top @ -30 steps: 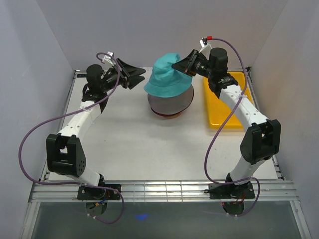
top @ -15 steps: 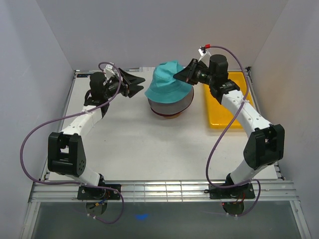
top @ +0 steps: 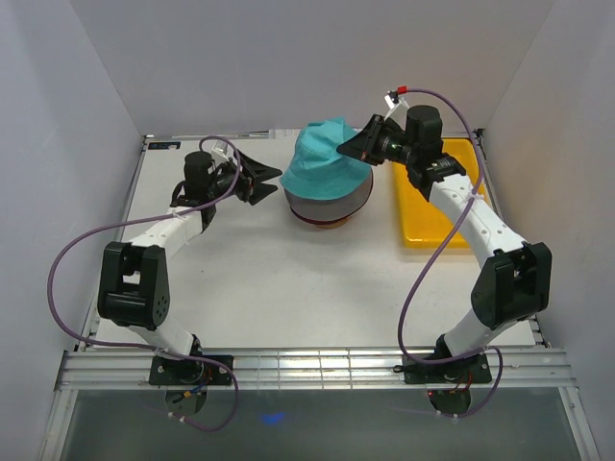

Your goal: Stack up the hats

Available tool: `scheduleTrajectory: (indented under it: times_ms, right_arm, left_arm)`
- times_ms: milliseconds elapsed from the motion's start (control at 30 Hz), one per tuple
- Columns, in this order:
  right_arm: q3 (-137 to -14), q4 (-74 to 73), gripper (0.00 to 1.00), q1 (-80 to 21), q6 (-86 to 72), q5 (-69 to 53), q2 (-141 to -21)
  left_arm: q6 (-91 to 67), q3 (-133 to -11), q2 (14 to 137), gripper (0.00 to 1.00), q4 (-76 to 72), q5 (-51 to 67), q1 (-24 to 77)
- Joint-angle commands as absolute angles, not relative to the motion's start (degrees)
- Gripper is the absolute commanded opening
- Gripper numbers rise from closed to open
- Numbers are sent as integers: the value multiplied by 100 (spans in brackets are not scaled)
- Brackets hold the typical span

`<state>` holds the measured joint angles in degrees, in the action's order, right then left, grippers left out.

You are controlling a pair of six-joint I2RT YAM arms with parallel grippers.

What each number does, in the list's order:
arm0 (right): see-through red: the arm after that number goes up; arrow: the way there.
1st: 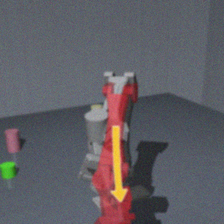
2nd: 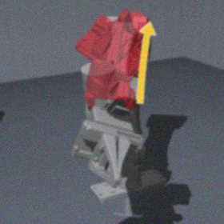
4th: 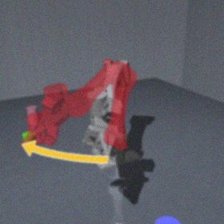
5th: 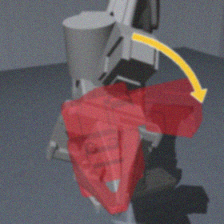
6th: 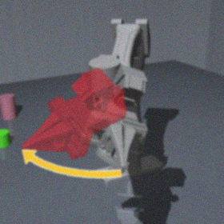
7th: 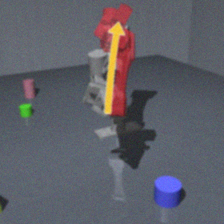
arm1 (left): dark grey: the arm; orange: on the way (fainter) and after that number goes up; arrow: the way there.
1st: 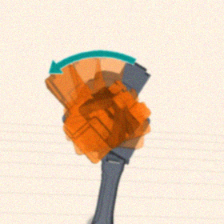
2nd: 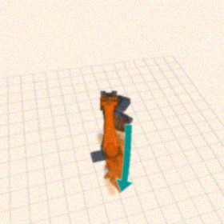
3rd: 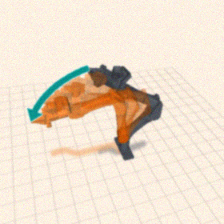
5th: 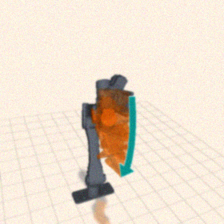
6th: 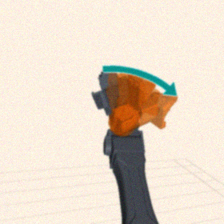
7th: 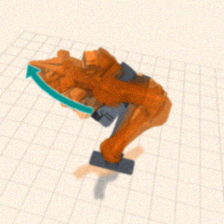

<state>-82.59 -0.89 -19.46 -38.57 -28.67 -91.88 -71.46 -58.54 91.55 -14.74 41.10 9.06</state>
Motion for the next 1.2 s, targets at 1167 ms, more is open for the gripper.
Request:
scheduleTrajectory:
  times_ms: [1167]
  right_arm:
    - [-8385,-123,9,-1802,-3876,-3015,-9035]
  left_arm:
    - [-8112,-5616,9782,60,-3102,3823,1222]
